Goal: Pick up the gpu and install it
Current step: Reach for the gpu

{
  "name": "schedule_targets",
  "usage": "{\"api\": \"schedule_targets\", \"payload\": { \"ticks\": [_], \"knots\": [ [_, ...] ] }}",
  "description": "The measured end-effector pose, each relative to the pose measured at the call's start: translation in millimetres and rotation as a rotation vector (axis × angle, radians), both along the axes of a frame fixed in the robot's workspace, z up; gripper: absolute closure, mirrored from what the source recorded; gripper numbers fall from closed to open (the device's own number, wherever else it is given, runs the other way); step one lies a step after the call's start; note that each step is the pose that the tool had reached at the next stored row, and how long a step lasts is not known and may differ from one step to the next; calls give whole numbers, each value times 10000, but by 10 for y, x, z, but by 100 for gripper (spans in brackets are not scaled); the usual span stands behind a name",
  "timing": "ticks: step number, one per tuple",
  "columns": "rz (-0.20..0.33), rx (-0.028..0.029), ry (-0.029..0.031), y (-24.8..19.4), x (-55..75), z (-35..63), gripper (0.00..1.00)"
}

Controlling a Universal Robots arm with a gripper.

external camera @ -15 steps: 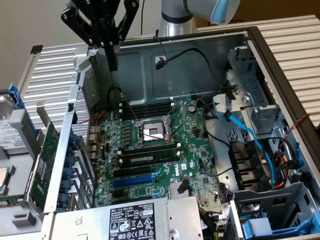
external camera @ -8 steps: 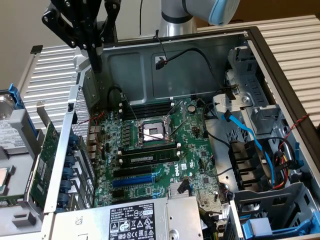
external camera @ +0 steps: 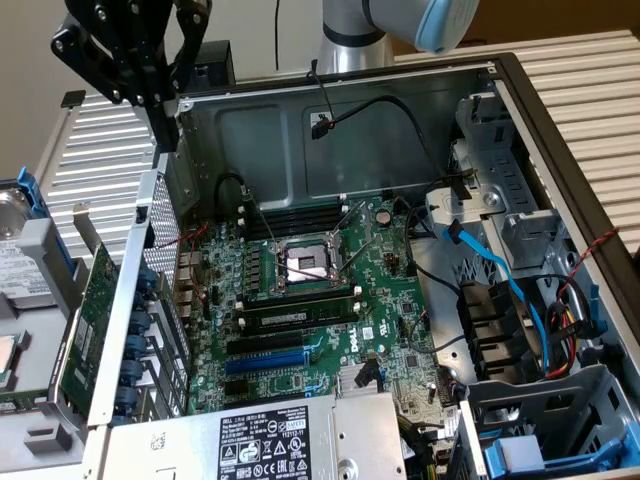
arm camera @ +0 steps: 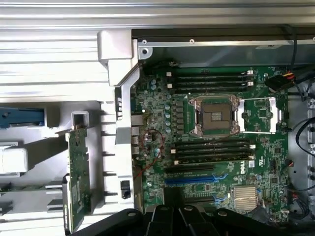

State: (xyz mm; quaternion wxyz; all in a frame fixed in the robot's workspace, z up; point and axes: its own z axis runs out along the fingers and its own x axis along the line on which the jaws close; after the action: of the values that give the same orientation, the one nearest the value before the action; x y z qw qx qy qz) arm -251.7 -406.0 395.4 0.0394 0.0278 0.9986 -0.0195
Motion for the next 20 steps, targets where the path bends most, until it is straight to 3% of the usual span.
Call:
{"api": "schedule_targets", "payload": {
  "ticks": [3, 8, 15, 20],
  "knots": [
    [0, 18, -130, -14, -53, 0, 89],
    [-1, 62, -264, -34, -161, 8, 89],
    [-6, 446, -309, -42, -365, 44, 89],
    [-8, 584, -309, -57, -591, 56, 89]
  ]
}}
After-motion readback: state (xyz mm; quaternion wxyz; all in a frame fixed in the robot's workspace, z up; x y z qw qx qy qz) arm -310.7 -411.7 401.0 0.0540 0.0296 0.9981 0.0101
